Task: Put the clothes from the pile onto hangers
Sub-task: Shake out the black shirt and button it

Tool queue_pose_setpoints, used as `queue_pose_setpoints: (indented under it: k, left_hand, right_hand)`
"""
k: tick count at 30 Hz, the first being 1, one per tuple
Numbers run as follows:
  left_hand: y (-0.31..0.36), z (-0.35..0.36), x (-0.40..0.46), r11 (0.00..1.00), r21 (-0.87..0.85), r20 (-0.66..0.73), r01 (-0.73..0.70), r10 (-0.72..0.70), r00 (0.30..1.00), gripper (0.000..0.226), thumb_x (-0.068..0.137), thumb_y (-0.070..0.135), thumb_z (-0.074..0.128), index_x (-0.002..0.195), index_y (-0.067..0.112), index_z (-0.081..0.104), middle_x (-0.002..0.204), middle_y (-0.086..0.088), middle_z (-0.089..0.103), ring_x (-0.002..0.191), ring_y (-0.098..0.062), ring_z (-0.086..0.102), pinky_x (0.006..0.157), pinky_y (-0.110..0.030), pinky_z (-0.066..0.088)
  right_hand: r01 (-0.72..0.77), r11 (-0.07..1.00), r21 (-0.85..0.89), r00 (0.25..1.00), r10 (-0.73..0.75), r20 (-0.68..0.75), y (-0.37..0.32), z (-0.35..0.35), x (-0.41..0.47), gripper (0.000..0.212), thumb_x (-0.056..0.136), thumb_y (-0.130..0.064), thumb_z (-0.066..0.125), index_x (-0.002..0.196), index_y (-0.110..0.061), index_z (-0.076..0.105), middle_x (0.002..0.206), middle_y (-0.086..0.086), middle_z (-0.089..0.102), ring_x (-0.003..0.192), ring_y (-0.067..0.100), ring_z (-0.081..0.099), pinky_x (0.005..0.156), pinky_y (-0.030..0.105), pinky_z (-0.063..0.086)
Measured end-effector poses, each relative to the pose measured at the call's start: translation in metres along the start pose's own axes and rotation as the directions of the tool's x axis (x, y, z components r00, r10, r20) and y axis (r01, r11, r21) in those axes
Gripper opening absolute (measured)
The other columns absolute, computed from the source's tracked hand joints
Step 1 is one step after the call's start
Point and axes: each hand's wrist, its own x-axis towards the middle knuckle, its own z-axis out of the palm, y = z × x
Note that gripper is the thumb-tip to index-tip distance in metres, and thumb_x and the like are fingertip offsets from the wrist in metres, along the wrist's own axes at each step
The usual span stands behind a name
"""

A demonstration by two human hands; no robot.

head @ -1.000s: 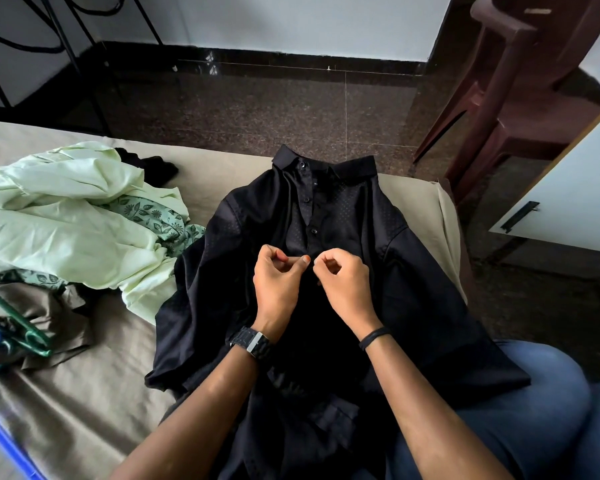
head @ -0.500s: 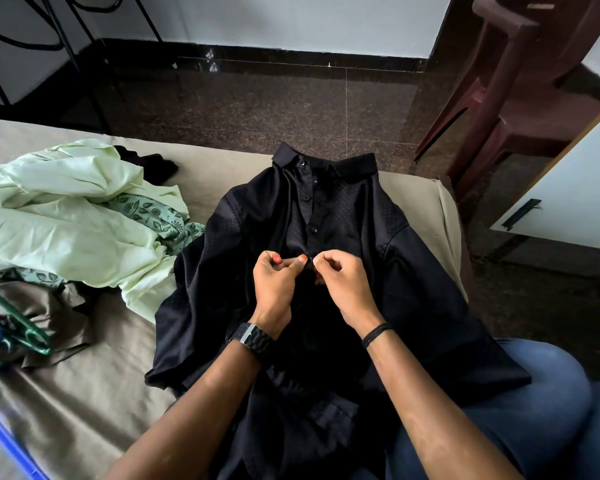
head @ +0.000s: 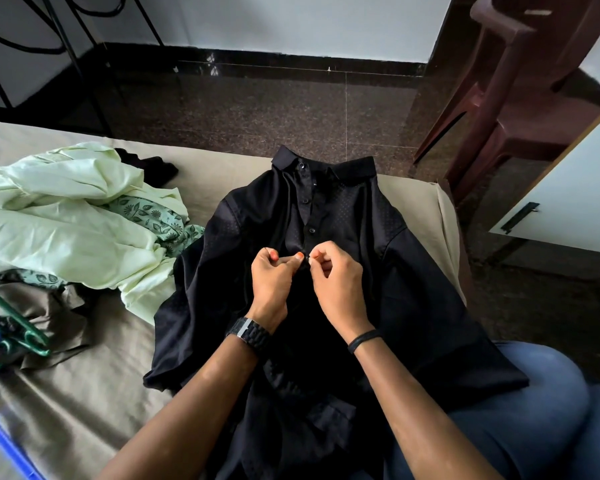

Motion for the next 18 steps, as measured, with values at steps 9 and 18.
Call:
queue_pose_setpoints:
  k: [9,18]
  left_hand:
    - [0.012,0.000,0.013,1.000,-0.026,0.263,0.005,0.002,0.965,0.033,0.088,-0.006,0.059,0.075,0.016,0.037,0.063,-0.007,0.062,0.058,-0.017,0.061,0.060,-0.028,0.052]
    - [0.004,-0.011,0.039,0.877,0.477,0.354,-0.054,-0.135,0.925,0.034,0.088,-0.020,0.043,0.085,0.013,0.049,0.107,-0.013,0.062,0.085,-0.006,0.059,0.075,-0.014,0.048]
  right_hand:
    - [-0.488,0.624,0.610,0.864,0.445,0.236,0.003,-0.011,0.016,0.010,0.087,-0.003,0.063,0.079,-0.008,0.067,0.078,0.008,0.067,0.073,0.017,0.065,0.064,0.024,0.053]
    - [-0.307,0.946,0.104,0.951,0.308,0.002,0.013,0.017,-0.009,0.012,0.081,-0.007,0.066,0.087,-0.016,0.060,0.082,0.003,0.061,0.078,0.018,0.060,0.078,0.035,0.052]
